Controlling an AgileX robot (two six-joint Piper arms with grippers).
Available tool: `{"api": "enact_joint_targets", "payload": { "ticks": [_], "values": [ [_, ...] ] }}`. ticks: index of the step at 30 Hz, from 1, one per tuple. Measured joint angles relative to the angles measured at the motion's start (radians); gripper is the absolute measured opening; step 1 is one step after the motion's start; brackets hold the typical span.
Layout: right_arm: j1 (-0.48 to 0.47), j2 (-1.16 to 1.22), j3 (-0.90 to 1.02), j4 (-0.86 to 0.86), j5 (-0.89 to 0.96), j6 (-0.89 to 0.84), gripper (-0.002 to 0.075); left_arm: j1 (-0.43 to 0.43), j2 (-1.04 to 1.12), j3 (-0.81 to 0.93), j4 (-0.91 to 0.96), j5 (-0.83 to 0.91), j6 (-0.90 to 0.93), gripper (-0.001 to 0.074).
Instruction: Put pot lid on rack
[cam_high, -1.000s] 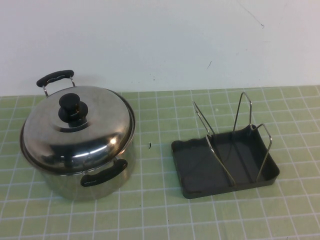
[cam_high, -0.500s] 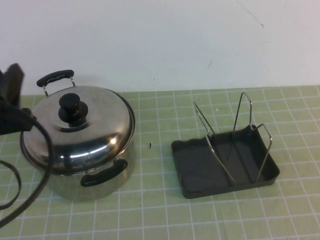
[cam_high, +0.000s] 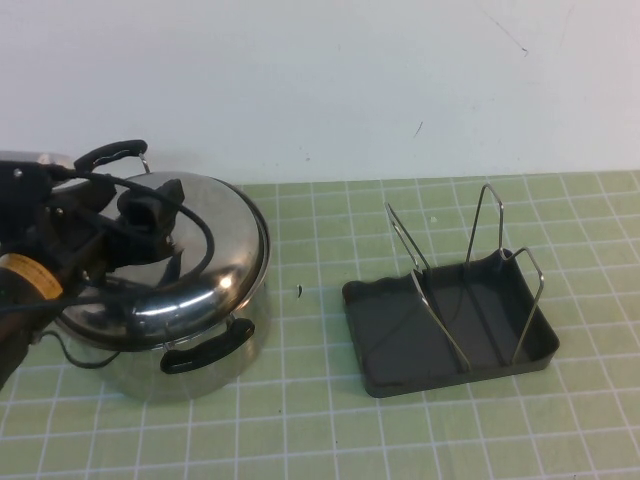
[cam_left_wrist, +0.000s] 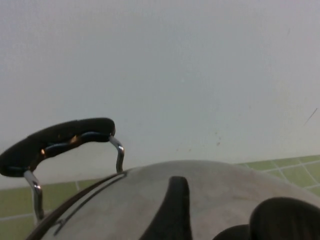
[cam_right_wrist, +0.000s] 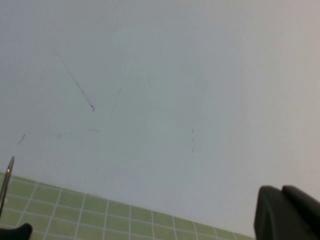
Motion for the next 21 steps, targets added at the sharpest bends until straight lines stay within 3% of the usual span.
{"api": "enact_joint_targets", "payload": {
  "ticks": [4, 8, 9, 10, 21],
  "values": [
    [0.0, 0.0, 0.0, 0.0, 0.002, 0.0, -0.0001, 0.0, 0.073, -0.026, 0.0, -0.012, 0.009, 0.0581],
    [0.0, 0.0, 0.0, 0.0, 0.002, 0.0, -0.0001, 0.0, 0.102, -0.037, -0.006, -0.051, 0.023, 0.0397],
    [0.0, 0.0, 0.0, 0.0, 0.002, 0.0, -0.0001, 0.0, 0.102, -0.037, -0.002, -0.055, 0.032, 0.0386],
    [0.0, 0.0, 0.0, 0.0, 0.0, 0.0, -0.0001, 0.0, 0.102, -0.037, 0.006, -0.07, 0.043, 0.0298],
    [0.0, 0.002, -0.014, 0.02, -0.08, 0.0, -0.0001, 0.0, 0.039, -0.03, 0.0, -0.265, 0.034, 0.0307]
  ]
}}
